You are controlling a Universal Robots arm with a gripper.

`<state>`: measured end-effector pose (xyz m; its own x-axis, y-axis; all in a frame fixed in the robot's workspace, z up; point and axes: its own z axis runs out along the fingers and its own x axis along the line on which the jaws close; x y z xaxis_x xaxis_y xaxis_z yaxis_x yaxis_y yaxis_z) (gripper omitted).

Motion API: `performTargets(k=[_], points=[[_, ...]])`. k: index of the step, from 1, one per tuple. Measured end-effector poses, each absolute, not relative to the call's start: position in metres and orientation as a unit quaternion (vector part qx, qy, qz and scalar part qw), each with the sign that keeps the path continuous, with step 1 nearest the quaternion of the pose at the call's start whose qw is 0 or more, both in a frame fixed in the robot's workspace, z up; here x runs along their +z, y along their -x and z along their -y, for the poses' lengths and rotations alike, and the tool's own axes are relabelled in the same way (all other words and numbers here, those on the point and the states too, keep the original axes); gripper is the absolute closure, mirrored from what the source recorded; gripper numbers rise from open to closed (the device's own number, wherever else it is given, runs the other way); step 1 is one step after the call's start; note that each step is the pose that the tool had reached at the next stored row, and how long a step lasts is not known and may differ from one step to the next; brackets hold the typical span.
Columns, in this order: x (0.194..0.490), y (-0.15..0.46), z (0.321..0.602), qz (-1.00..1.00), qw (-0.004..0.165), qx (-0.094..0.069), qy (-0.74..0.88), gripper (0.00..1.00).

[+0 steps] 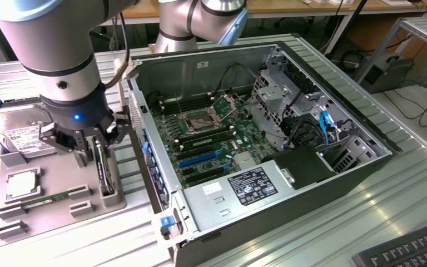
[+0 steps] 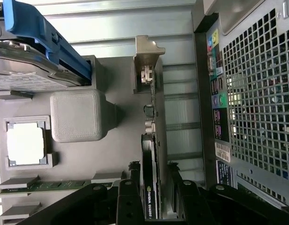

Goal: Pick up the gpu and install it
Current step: 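Pick up the gpu and move the gpu toward the slot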

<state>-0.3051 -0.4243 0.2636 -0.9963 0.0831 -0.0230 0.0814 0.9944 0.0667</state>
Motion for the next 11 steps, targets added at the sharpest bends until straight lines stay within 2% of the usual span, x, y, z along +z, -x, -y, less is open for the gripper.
performTargets(k=[11], points=[[0.248, 0.308, 0.418, -0.998, 0.014, 0.033, -0.042, 0.64]])
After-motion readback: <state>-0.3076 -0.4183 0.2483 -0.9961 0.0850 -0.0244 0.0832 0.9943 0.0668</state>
